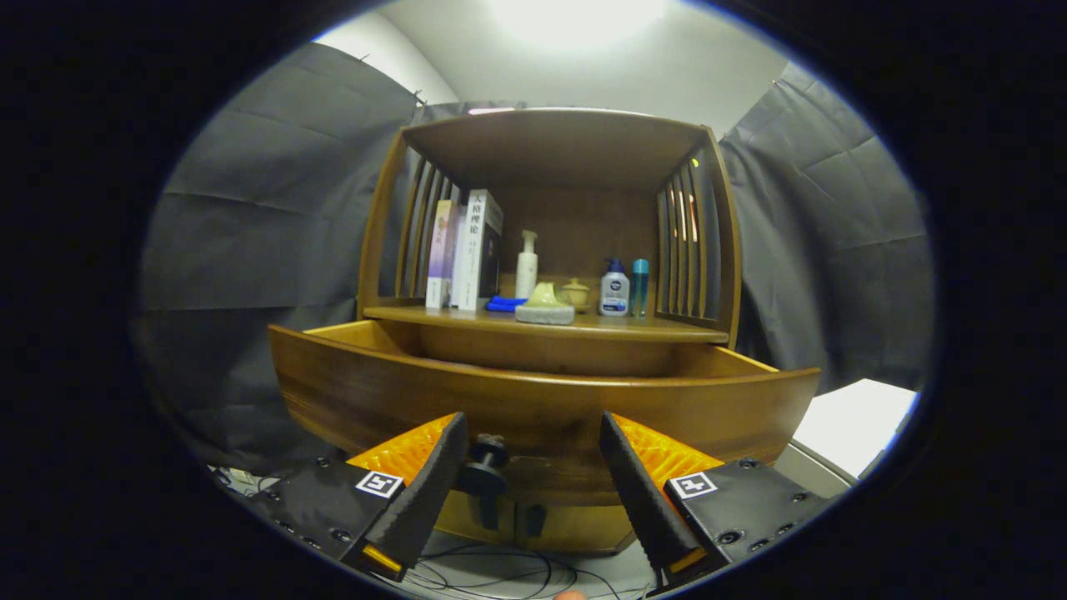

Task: Pull open the drawer, take out the items inside it, and place them on the countertop above the cabinet.

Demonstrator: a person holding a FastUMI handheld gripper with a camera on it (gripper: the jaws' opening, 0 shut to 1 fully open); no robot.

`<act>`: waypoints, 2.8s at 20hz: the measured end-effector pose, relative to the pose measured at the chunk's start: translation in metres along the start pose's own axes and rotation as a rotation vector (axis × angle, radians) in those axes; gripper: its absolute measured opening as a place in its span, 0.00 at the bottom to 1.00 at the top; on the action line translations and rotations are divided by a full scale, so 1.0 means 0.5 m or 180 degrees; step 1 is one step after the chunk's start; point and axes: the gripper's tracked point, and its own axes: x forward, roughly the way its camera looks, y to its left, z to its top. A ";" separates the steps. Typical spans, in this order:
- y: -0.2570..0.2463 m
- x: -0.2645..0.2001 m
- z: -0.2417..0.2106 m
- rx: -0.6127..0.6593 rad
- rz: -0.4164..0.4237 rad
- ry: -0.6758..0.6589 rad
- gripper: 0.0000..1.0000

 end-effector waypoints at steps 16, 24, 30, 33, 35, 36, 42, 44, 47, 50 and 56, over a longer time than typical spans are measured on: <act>0.048 -0.018 -0.031 0.0221 0.0182 0.0207 0.99; 0.048 0.020 -0.054 0.0213 0.0069 0.0329 0.95; 0.029 0.049 -0.067 0.0233 -0.0032 0.0325 0.96; 0.026 0.071 -0.053 0.0255 -0.0051 0.0278 0.96; 0.024 0.095 -0.053 0.0277 -0.0050 0.0332 0.96; 0.022 0.111 -0.047 0.0290 -0.0054 0.0334 0.96; 0.018 0.169 -0.042 0.0411 -0.0073 0.0393 0.96; 0.017 0.191 -0.038 0.0434 -0.0085 0.0407 0.96; 0.016 0.215 -0.037 0.0468 -0.0094 0.0434 0.96; 0.014 0.239 -0.034 0.0449 -0.0096 0.0429 0.96; 0.009 0.273 -0.036 0.0325 -0.0105 0.0385 0.96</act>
